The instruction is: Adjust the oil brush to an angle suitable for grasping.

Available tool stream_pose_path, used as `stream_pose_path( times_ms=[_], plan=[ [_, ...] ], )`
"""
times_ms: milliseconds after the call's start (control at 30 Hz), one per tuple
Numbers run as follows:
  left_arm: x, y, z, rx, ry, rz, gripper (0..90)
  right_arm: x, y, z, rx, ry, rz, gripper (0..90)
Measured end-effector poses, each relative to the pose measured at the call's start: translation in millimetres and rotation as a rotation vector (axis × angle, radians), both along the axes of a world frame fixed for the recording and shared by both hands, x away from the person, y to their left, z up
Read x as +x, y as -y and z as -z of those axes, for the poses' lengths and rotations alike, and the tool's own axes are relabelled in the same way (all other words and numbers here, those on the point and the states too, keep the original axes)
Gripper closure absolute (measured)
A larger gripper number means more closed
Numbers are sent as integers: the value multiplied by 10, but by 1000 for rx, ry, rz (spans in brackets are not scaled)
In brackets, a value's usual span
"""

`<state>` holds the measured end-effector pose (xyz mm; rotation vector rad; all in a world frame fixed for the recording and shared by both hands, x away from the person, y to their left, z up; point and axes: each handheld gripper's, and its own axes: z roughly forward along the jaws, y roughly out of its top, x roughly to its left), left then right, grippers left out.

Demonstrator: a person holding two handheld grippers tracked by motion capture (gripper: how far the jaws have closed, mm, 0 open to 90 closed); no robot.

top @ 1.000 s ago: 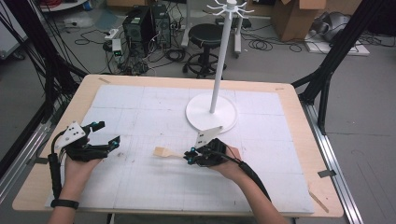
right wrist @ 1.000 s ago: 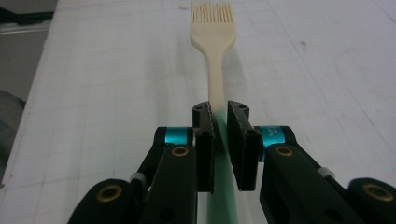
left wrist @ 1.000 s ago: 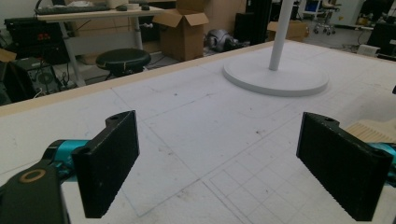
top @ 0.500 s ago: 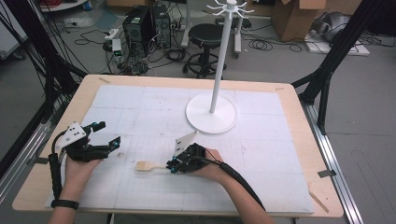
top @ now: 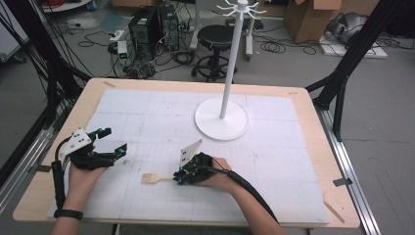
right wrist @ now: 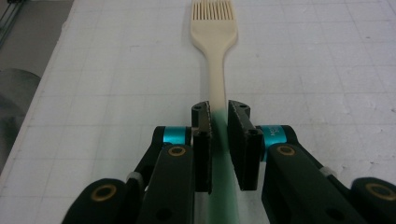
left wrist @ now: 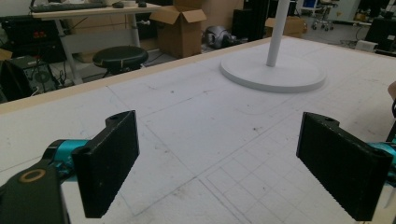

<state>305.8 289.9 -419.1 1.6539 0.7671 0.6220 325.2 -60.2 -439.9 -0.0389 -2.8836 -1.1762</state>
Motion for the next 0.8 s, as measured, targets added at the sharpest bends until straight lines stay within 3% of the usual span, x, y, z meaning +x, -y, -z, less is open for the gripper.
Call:
stream_pose_path(
  times_ms=[267,433,567,800],
  plan=[
    [-1,-2,2,8,-2,2,137,-3,58,-64,24,-11,20,578],
    [-7,-4,-2,10,0,3,136,10,214,-184,84,-33,67,451],
    [-7,4,2,16,-3,6,136,13,489,-303,139,-18,153,349],
    [2,18,12,25,-6,8,136,-1,1154,-433,252,33,322,267]
  ],
)
